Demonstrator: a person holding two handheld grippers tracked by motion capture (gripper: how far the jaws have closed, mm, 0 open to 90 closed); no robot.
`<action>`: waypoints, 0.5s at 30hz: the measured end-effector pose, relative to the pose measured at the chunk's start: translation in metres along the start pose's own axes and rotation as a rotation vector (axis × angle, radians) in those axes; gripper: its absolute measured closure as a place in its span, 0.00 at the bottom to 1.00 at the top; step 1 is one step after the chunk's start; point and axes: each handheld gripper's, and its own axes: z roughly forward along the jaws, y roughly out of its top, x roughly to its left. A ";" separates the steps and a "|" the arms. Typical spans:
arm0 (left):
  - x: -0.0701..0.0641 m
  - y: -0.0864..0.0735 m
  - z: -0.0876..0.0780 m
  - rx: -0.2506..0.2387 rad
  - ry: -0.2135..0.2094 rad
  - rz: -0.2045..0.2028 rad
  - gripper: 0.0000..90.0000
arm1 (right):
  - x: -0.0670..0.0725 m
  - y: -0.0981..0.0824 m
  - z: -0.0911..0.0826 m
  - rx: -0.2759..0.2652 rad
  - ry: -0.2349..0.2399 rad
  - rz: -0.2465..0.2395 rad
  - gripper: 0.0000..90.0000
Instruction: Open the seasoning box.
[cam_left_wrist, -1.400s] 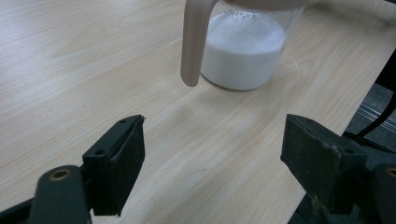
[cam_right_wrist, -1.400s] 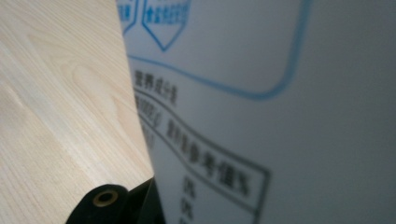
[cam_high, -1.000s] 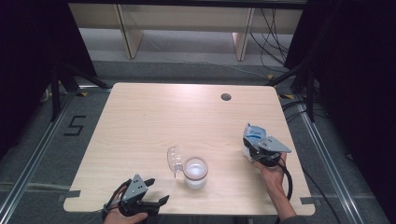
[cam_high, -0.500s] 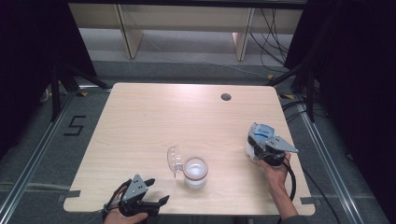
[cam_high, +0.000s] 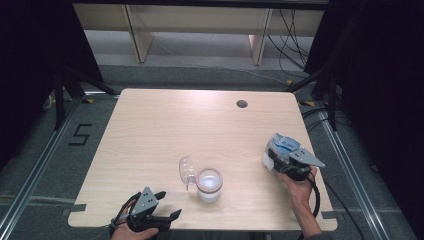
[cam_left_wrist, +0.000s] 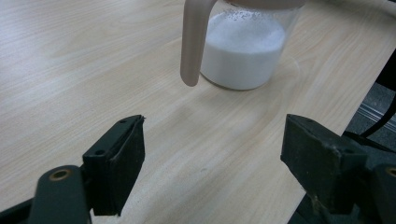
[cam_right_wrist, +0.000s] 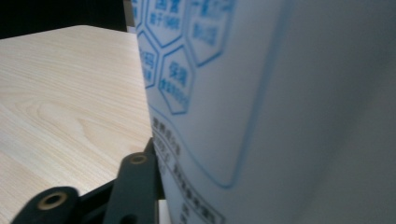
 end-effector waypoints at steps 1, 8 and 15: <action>0.000 0.000 0.000 -0.001 -0.001 -0.001 0.24 | 0.000 0.000 -0.002 0.017 0.014 0.016 0.60; 0.000 0.000 0.000 -0.006 0.000 -0.009 0.24 | 0.003 0.003 -0.008 0.011 0.025 0.074 0.43; 0.000 0.000 0.000 -0.008 0.003 -0.007 0.24 | 0.009 0.008 -0.018 0.013 0.018 0.088 0.30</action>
